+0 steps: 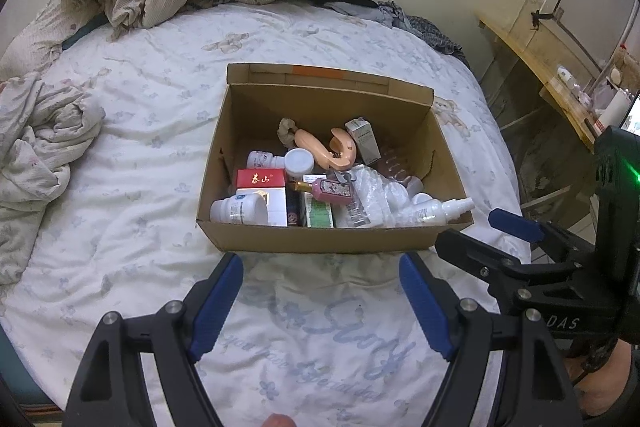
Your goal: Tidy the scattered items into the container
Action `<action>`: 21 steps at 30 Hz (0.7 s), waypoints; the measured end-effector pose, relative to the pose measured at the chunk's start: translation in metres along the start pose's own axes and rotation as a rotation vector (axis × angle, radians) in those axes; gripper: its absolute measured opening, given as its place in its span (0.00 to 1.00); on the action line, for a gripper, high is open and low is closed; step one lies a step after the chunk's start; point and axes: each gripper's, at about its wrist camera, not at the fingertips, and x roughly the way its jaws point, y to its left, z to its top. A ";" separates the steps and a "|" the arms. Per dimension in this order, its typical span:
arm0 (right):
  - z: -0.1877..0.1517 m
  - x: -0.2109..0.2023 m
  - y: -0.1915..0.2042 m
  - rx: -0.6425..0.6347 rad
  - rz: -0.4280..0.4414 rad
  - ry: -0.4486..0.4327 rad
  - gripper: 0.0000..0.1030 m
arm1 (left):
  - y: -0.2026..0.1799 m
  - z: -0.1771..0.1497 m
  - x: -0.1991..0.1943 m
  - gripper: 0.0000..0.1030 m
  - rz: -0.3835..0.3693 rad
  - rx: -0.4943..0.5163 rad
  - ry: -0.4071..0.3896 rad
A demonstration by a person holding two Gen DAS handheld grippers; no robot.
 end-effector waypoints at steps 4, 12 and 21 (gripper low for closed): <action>0.000 0.000 0.000 0.000 0.000 0.003 1.00 | -0.001 0.000 0.000 0.79 -0.001 -0.001 -0.002; -0.001 0.002 0.001 0.001 0.000 0.004 1.00 | 0.000 -0.001 0.001 0.79 -0.005 -0.013 0.009; -0.002 0.002 0.004 0.000 0.006 0.004 1.00 | 0.003 -0.002 0.000 0.79 -0.009 -0.018 0.003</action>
